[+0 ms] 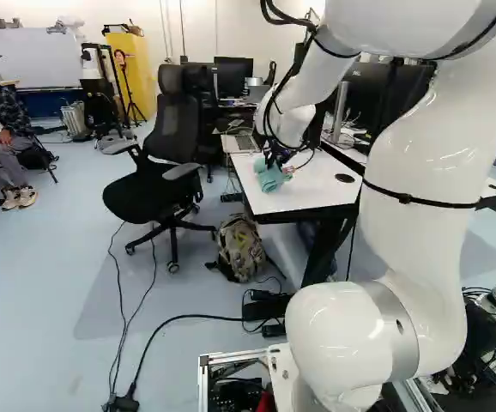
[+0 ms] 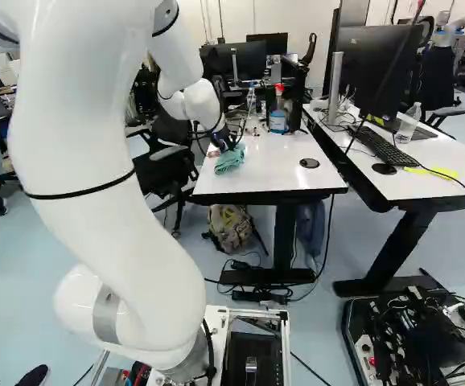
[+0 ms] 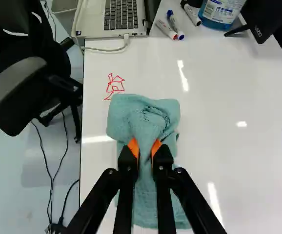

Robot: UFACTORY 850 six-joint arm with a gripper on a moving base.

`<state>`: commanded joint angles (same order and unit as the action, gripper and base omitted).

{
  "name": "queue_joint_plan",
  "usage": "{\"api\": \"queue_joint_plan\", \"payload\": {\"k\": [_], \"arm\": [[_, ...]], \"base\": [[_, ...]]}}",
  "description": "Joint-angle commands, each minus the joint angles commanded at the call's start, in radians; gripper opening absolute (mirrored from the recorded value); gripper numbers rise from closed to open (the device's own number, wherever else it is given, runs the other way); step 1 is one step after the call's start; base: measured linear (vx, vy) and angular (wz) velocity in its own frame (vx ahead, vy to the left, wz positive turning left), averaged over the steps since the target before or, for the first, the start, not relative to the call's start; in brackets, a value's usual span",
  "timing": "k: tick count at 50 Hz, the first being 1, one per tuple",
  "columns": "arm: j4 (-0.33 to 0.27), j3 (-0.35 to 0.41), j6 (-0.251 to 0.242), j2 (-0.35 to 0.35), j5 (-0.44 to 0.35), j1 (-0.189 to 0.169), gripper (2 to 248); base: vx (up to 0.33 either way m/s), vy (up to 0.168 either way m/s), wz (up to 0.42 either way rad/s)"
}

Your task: Clean the table with the green towel

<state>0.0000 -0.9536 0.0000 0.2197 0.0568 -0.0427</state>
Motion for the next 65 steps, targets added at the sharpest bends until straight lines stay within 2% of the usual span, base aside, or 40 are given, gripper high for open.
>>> {"api": "queue_joint_plan", "payload": {"k": [26,41,65], "arm": [[0.0,-0.139,0.0,0.116,0.0,0.045,48],[0.0,-0.219,0.0,0.181,0.0,0.056,48],[0.0,-0.225,0.0,0.201,0.0,0.056,48]], "base": [[0.0,0.0,0.0],[0.0,0.0,0.0],[0.0,0.0,0.0]]}}
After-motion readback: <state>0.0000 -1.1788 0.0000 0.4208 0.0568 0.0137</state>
